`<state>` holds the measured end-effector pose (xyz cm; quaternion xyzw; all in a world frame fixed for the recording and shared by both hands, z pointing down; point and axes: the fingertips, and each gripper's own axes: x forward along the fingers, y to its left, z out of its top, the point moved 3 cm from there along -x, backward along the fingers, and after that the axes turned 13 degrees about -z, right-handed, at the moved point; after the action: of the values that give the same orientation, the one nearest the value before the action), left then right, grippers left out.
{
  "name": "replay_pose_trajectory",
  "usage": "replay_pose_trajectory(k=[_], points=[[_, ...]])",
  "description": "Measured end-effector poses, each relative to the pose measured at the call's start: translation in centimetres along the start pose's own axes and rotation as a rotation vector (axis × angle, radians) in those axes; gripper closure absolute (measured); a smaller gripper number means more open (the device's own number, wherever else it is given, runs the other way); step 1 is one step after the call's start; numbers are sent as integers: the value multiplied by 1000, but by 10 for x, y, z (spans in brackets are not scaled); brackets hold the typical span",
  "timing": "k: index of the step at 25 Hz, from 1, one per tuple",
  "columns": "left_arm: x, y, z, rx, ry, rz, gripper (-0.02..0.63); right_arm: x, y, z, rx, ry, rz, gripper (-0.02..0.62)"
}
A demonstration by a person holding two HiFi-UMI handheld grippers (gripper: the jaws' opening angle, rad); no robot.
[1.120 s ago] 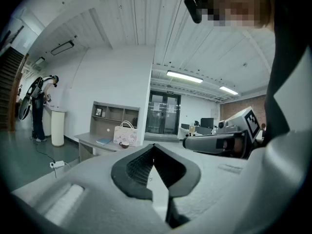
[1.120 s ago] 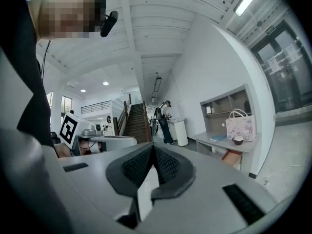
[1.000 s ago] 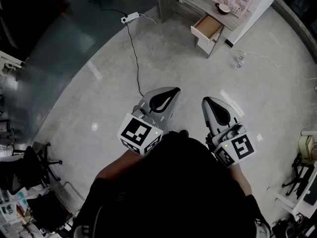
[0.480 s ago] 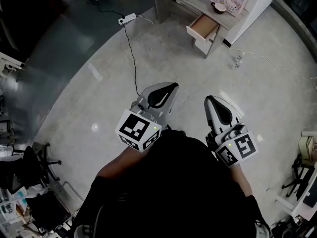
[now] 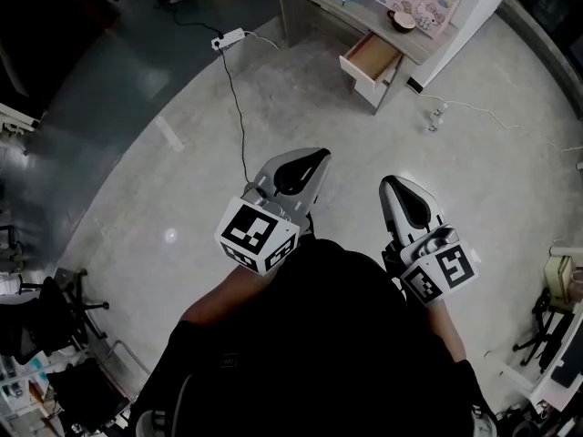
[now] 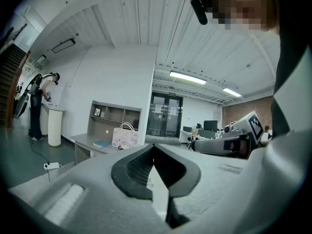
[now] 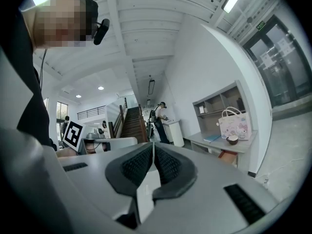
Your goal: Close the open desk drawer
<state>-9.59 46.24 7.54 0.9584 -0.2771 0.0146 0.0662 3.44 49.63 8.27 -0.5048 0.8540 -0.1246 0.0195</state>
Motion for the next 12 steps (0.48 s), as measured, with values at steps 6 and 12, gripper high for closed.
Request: replay_pose_trajectory(k=[6, 12], points=[[32, 76, 8, -6, 8, -36, 600, 83, -28, 9, 30, -1, -37, 578], [54, 170, 29, 11, 29, -98, 600, 185, -31, 30, 36, -10, -66, 577]])
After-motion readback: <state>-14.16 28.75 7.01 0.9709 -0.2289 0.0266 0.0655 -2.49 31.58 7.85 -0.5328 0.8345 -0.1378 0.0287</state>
